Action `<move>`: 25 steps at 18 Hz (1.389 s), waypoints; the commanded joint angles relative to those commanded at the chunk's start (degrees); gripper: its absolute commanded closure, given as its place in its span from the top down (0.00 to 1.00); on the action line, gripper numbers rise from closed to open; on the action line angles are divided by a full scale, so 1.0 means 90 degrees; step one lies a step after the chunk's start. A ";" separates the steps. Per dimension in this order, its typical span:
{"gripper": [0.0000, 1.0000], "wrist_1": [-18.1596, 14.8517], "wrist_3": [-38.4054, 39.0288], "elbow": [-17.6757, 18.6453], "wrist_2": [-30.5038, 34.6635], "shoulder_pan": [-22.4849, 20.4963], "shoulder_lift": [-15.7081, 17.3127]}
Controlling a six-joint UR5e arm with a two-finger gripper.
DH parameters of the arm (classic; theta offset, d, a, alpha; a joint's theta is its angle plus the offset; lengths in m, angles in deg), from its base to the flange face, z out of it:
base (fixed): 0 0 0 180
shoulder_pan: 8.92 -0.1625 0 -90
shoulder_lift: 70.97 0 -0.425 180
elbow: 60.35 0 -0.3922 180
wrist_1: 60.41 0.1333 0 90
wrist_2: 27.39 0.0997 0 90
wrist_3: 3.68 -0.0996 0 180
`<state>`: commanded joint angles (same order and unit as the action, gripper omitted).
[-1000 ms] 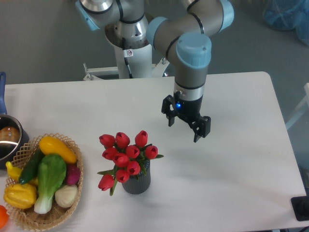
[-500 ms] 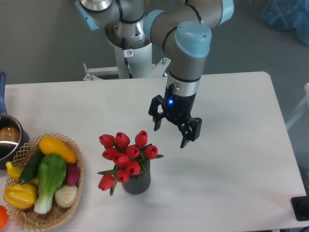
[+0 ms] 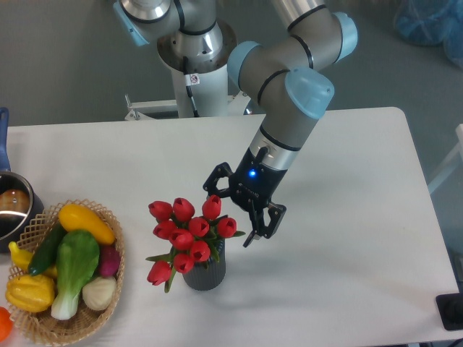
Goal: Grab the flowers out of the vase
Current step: 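Lower the gripper around the tulip stems and close it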
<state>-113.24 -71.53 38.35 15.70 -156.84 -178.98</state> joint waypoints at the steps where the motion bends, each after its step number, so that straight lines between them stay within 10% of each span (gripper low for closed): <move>1: 1.00 0.0000 0.0020 0.0000 -0.0069 -0.0010 0.0000; 9: 0.90 0.0000 0.0029 0.0117 -0.0420 0.0010 -0.0078; 25: 0.11 -0.0010 0.0020 0.0147 -0.0889 -0.0058 -0.0039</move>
<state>-113.32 -71.35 39.67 7.69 -157.37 -179.34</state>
